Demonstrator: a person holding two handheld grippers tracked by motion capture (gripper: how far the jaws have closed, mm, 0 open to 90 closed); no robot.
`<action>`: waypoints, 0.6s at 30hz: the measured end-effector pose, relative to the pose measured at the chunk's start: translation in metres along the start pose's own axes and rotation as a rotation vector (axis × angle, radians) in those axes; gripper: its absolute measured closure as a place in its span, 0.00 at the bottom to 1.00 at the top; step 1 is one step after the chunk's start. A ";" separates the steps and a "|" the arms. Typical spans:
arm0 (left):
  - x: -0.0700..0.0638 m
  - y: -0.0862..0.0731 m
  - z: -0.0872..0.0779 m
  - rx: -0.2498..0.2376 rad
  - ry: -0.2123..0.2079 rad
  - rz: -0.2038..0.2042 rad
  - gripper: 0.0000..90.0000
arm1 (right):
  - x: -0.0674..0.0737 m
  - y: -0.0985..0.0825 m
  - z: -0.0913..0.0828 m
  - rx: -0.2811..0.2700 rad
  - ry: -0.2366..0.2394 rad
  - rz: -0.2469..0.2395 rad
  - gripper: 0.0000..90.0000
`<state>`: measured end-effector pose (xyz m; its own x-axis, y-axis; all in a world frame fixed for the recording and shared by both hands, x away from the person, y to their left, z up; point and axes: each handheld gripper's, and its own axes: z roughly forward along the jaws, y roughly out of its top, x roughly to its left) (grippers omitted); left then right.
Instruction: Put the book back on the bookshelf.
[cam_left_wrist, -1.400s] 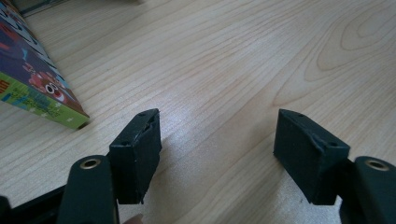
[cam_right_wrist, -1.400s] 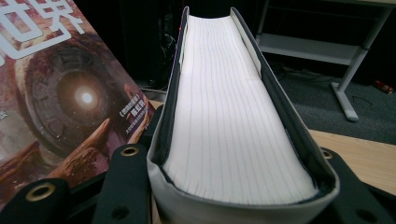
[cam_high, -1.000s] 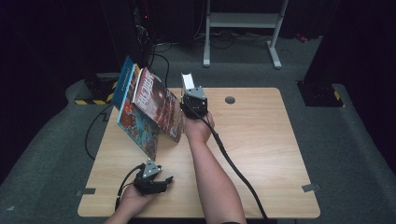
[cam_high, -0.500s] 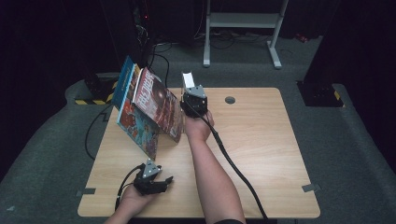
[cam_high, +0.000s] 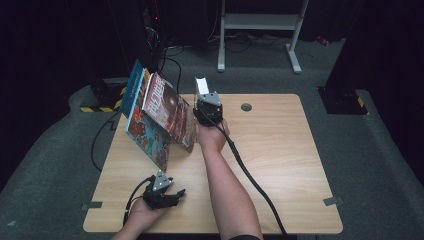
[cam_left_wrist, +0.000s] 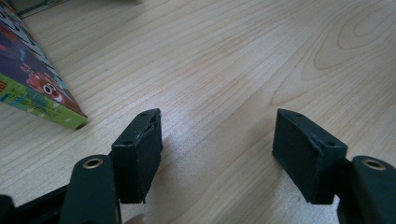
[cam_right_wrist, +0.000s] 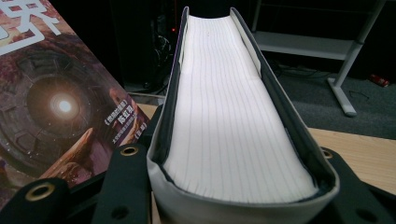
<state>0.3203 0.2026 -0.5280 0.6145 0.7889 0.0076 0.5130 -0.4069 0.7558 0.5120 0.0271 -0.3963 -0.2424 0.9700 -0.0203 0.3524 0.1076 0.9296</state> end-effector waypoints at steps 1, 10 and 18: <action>0.000 0.000 0.000 0.000 0.000 0.000 0.37 | 0.000 0.000 0.000 0.001 0.003 0.004 0.60; 0.000 0.000 0.000 0.000 0.001 0.003 0.37 | -0.001 -0.002 -0.003 -0.003 0.003 0.007 0.59; 0.000 0.000 0.000 0.000 0.003 0.007 0.37 | -0.003 -0.004 -0.006 0.003 0.009 0.025 0.59</action>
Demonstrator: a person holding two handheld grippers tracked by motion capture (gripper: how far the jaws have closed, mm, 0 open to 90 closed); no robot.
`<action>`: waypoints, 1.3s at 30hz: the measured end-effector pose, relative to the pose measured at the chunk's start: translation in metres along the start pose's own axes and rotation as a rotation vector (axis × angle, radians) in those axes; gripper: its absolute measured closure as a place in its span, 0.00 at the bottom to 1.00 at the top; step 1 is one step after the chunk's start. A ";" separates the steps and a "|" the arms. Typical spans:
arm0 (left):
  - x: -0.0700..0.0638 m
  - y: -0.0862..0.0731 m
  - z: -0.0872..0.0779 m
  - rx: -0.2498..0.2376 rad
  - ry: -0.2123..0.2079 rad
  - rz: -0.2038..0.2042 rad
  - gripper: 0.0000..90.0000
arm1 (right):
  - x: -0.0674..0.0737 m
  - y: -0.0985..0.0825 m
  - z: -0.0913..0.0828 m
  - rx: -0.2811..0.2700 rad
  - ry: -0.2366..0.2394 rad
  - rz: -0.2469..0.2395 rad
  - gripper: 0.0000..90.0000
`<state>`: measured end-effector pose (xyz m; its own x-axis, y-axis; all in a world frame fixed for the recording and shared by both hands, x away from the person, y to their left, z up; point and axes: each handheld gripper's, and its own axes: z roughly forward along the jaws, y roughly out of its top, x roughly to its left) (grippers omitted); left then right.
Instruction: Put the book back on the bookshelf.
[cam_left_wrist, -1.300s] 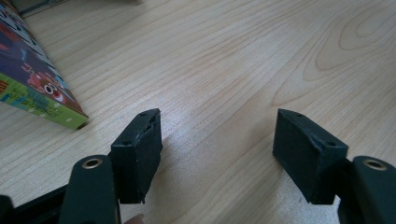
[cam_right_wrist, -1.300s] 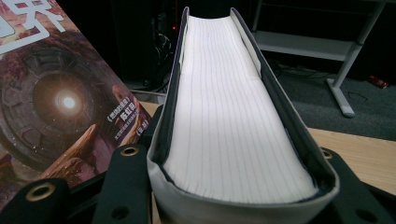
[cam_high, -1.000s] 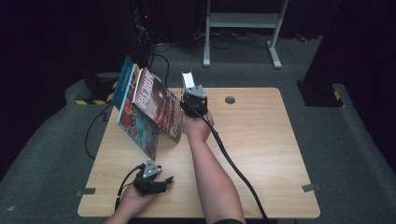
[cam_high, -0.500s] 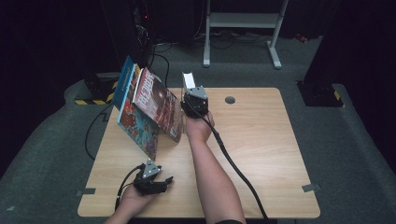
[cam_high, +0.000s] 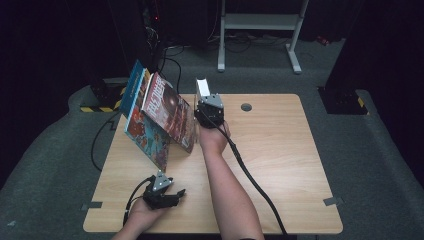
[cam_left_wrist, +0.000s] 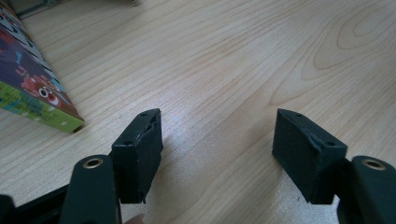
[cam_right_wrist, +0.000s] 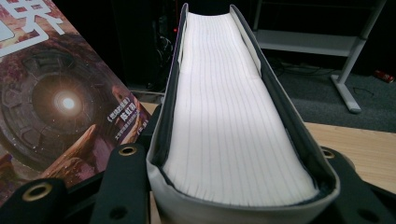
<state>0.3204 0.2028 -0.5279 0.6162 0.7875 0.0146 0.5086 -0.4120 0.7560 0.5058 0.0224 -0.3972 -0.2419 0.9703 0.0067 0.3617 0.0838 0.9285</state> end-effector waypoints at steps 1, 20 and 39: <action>0.000 0.000 0.000 0.000 0.000 0.000 0.37 | 0.000 0.000 0.000 0.001 -0.001 0.004 0.59; 0.000 0.000 0.000 0.003 0.000 0.003 0.37 | -0.004 -0.001 0.000 0.005 0.006 -0.002 0.57; 0.000 0.000 0.000 -0.001 0.002 0.000 0.37 | -0.007 -0.003 0.001 0.024 0.020 -0.019 0.52</action>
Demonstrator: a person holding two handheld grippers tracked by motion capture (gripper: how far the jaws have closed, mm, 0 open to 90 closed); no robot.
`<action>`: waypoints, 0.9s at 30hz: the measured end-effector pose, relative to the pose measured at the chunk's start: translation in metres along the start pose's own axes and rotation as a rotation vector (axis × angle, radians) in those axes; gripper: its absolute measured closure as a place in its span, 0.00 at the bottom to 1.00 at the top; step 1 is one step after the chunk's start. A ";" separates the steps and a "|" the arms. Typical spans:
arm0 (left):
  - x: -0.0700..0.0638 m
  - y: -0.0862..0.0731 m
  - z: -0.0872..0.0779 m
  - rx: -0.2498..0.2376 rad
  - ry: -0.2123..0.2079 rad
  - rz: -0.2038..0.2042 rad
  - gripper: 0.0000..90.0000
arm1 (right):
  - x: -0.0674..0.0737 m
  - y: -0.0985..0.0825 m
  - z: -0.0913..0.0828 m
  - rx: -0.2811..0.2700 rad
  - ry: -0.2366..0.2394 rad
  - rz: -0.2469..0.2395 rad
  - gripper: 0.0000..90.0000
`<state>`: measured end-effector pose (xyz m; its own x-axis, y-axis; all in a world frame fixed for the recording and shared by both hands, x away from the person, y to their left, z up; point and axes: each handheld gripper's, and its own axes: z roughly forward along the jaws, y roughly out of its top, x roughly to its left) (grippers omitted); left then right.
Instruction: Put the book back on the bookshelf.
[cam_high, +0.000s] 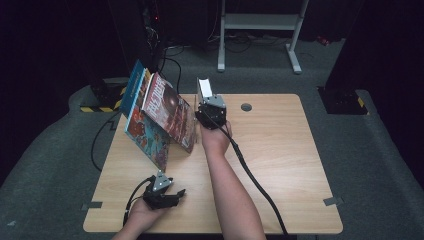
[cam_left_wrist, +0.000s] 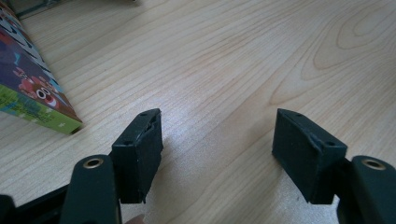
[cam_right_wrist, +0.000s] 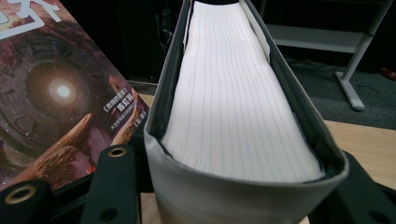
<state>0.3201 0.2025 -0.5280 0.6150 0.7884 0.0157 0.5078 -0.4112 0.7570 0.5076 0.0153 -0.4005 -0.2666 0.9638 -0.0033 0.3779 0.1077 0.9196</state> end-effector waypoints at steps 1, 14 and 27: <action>0.000 0.000 0.000 0.000 -0.001 0.000 0.37 | 0.000 0.000 0.000 0.001 0.001 0.002 0.52; 0.000 0.000 0.000 -0.002 0.000 0.000 0.37 | -0.001 0.001 -0.002 0.007 0.028 -0.011 0.43; 0.000 0.000 0.001 0.000 0.000 -0.002 0.36 | -0.001 -0.002 -0.010 0.003 0.052 -0.016 0.39</action>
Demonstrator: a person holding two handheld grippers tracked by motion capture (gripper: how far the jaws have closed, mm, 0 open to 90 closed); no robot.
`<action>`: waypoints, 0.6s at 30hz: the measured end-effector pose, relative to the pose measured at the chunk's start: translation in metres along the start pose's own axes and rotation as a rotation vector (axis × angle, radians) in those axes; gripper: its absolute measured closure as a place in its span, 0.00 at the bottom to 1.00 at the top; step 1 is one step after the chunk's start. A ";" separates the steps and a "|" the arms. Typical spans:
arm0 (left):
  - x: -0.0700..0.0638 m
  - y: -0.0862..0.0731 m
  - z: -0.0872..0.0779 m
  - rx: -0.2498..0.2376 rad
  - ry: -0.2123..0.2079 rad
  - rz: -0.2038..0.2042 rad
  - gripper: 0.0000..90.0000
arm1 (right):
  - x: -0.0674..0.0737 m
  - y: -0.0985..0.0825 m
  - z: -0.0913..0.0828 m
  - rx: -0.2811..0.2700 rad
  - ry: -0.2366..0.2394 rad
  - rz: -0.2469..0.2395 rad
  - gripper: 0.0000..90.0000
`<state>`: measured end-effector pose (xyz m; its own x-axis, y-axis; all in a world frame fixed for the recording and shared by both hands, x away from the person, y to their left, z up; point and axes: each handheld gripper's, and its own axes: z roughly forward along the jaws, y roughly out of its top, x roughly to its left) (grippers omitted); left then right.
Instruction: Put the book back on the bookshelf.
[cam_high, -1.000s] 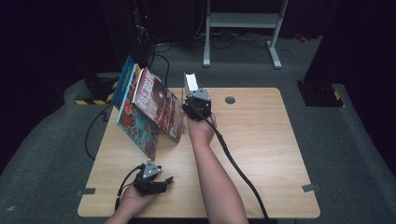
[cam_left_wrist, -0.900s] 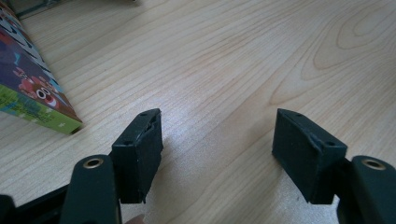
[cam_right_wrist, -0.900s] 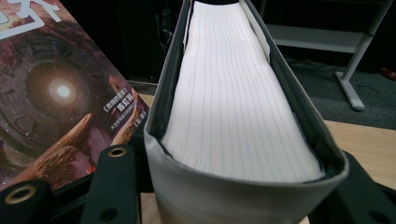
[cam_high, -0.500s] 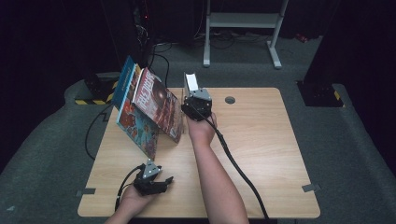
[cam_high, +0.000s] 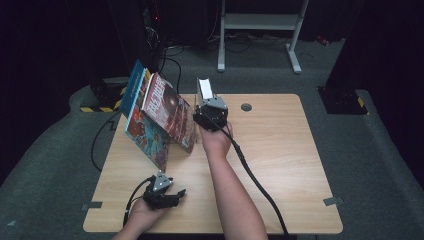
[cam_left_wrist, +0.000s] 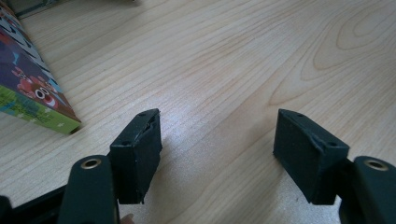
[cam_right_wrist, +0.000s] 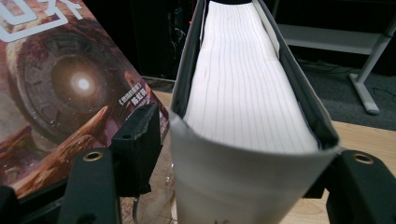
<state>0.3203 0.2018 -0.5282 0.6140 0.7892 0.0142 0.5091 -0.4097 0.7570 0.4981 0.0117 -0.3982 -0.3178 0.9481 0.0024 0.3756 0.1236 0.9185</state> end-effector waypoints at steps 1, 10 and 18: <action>0.000 0.000 0.000 0.000 0.000 -0.002 0.35 | 0.000 0.000 -0.001 -0.001 0.000 -0.001 0.38; 0.000 0.001 0.001 0.006 0.008 -0.006 0.33 | -0.005 -0.006 -0.017 -0.026 0.003 0.009 0.35; -0.001 0.001 0.001 0.009 0.013 -0.015 0.31 | -0.006 -0.014 -0.027 -0.028 0.022 0.004 0.34</action>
<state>0.3212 0.2003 -0.5282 0.5985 0.8010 0.0109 0.5236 -0.4014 0.7515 0.4715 -0.0037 -0.4005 -0.3361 0.9417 0.0142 0.3522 0.1117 0.9292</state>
